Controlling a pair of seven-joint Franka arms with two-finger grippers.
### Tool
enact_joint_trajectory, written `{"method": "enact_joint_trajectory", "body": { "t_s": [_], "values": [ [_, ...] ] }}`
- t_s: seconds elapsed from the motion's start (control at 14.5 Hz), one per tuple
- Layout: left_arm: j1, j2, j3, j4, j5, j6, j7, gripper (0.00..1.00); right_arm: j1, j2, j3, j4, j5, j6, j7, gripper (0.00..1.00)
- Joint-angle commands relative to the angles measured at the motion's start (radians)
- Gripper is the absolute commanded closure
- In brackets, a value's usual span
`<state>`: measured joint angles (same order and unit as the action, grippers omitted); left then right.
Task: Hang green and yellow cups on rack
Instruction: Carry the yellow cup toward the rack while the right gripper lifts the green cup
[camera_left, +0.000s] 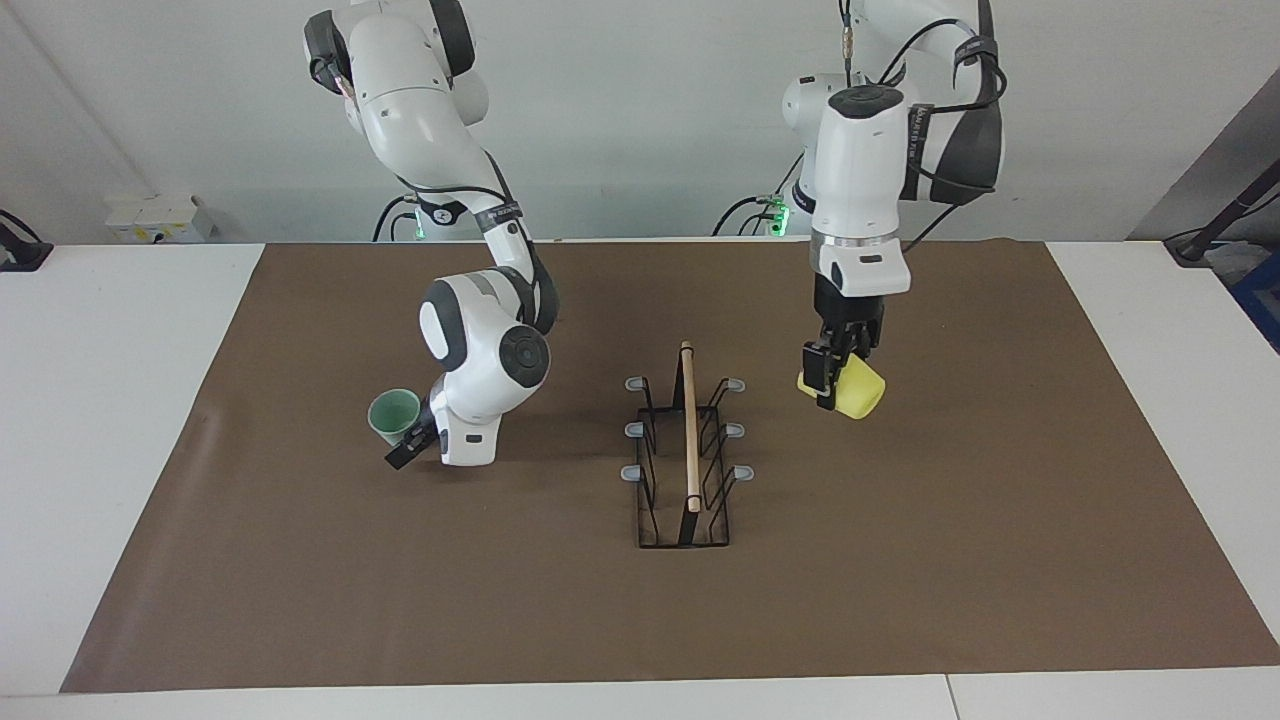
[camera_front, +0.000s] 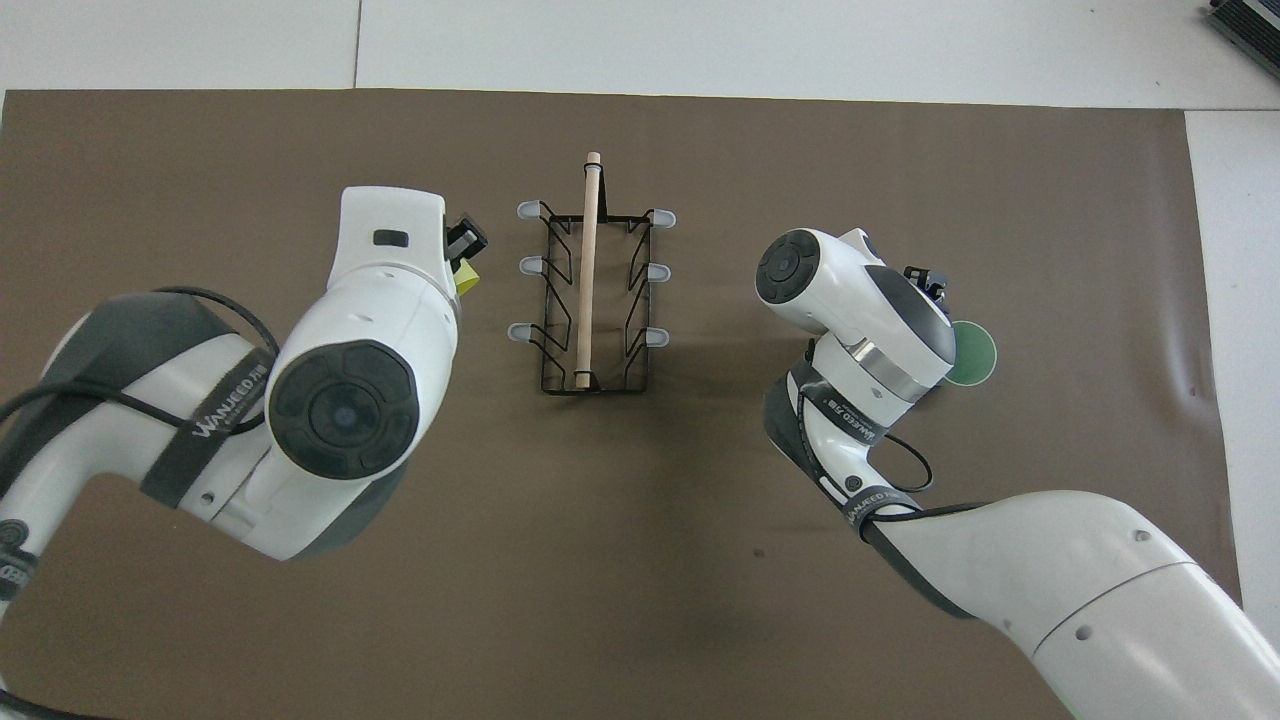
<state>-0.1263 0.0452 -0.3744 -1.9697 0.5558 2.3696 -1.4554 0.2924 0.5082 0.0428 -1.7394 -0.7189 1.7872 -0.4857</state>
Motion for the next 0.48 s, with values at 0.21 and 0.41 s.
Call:
{"method": "enact_joint_trajectory", "body": {
  "t_s": [0.21, 0.41],
  "values": [
    [0.002, -0.088, -0.050, -0.176, 0.355, 0.060, -0.329, 1.00, 0.042, -0.099, 0.005, -0.173, -0.162, 0.011, -0.047, 0.00],
    [0.002, -0.076, -0.074, -0.182, 0.554, 0.062, -0.590, 1.00, 0.031, -0.119, 0.005, -0.233, -0.240, 0.030, -0.077, 0.00]
  ]
}}
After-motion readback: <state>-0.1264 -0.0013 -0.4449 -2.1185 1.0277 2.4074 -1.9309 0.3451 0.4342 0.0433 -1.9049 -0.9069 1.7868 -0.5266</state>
